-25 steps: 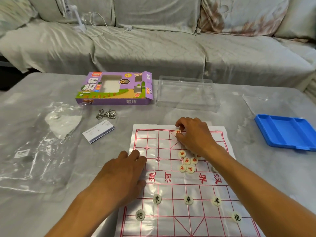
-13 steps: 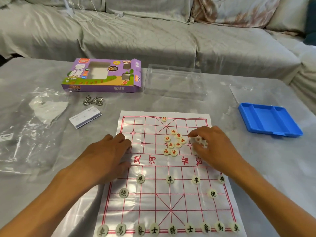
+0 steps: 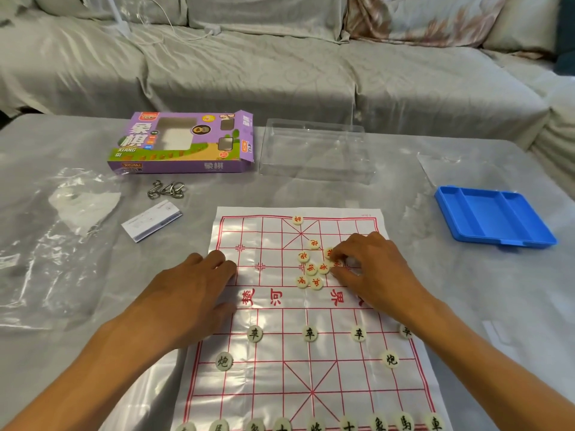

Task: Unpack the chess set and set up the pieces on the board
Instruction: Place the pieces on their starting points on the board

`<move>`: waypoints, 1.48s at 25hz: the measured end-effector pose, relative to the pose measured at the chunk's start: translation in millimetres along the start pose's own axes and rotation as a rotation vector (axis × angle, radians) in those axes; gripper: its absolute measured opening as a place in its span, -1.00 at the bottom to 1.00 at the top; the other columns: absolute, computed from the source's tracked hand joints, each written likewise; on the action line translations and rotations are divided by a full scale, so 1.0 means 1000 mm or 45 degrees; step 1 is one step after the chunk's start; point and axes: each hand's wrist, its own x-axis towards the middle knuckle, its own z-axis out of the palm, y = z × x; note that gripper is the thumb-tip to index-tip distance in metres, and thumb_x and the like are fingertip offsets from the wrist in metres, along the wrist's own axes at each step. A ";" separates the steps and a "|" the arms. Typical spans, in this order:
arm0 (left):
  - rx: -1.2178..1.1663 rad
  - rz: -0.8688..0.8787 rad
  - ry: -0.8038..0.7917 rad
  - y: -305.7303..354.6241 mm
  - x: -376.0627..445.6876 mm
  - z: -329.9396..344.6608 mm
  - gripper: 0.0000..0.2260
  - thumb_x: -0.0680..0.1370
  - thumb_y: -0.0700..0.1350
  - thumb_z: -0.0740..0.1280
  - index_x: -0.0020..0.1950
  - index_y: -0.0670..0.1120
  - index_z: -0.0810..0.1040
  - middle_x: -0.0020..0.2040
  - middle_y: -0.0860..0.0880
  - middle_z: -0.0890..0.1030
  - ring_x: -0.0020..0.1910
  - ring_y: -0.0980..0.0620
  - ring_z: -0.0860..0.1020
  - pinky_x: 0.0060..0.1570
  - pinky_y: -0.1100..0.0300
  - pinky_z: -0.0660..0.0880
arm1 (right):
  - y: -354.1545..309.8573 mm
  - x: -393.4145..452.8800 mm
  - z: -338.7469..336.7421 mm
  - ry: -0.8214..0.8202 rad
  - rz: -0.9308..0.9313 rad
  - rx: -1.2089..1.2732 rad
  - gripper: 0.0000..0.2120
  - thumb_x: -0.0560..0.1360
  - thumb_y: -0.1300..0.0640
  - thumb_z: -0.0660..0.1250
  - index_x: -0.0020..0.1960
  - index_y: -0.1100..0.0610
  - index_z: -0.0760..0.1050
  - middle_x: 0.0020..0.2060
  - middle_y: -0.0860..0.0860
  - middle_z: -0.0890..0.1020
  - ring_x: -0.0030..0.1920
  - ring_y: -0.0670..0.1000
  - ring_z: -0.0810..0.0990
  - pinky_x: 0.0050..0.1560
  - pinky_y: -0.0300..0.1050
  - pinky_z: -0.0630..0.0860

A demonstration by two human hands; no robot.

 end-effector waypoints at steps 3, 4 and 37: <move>-0.006 -0.007 0.000 -0.001 -0.001 0.000 -0.65 0.57 0.17 0.15 0.33 0.13 0.25 0.26 0.19 0.32 0.15 0.10 0.37 -0.12 0.25 0.39 | -0.004 0.000 -0.003 0.022 0.039 0.017 -0.75 0.53 -0.06 0.31 0.19 -0.08 0.53 0.12 -0.14 0.58 0.04 -0.13 0.39 0.10 -0.23 0.37; -0.013 -0.010 -0.002 0.000 -0.001 -0.001 -0.65 0.57 0.17 0.15 0.33 0.13 0.25 0.27 0.18 0.32 0.15 0.10 0.36 -0.11 0.24 0.39 | -0.005 0.000 -0.006 0.031 0.062 0.041 -0.74 0.52 -0.05 0.33 0.20 -0.07 0.52 0.12 -0.14 0.58 0.04 -0.15 0.37 0.10 -0.24 0.35; -0.019 -0.020 -0.045 -0.001 -0.001 -0.003 -0.64 0.58 0.16 0.14 0.35 0.10 0.24 0.30 0.15 0.31 0.18 0.08 0.35 -0.13 0.22 0.28 | 0.003 0.076 -0.007 0.136 0.178 0.356 -0.77 0.49 0.07 0.41 0.12 -0.02 0.48 0.02 -0.10 0.60 0.00 -0.06 0.57 0.00 -0.27 0.51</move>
